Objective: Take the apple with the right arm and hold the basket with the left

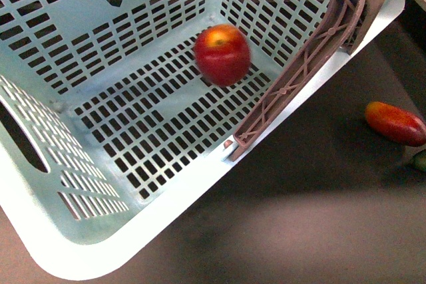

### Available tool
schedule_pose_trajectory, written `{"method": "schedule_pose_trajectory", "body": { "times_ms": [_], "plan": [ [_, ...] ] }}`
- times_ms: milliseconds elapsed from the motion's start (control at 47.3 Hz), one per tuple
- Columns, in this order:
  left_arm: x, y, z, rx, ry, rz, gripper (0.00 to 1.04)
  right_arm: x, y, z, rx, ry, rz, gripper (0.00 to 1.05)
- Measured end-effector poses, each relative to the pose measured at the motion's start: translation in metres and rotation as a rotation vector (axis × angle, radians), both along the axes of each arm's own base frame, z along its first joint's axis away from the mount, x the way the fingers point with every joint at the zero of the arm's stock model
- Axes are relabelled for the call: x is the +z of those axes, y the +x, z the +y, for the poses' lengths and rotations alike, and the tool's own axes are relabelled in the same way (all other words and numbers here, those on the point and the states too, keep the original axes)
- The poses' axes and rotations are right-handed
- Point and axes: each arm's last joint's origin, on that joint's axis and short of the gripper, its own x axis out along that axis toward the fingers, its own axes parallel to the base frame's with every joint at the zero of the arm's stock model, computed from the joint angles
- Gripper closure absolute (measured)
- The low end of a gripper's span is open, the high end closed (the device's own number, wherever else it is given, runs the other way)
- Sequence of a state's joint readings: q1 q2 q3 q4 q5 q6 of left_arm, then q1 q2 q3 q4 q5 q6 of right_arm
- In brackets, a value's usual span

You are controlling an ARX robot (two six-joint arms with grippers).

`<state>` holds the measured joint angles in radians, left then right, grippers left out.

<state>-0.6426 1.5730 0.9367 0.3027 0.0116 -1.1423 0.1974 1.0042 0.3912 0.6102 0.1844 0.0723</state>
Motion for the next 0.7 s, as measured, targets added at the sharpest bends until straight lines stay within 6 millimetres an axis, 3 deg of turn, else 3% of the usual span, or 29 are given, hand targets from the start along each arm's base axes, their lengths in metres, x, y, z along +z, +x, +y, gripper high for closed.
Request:
{"method": "schedule_pose_trajectory", "body": {
  "times_ms": [380,697],
  "plan": [
    [0.000,0.000,0.000,0.001,-0.005,0.004,0.99,-0.036,-0.039,-0.021,-0.012,-0.067,0.003,1.03],
    [0.000,0.000,0.000,-0.004,-0.001,0.001,0.99,-0.051,-0.060,-0.035,-0.013,-0.067,0.007,1.03]
  ]
}}
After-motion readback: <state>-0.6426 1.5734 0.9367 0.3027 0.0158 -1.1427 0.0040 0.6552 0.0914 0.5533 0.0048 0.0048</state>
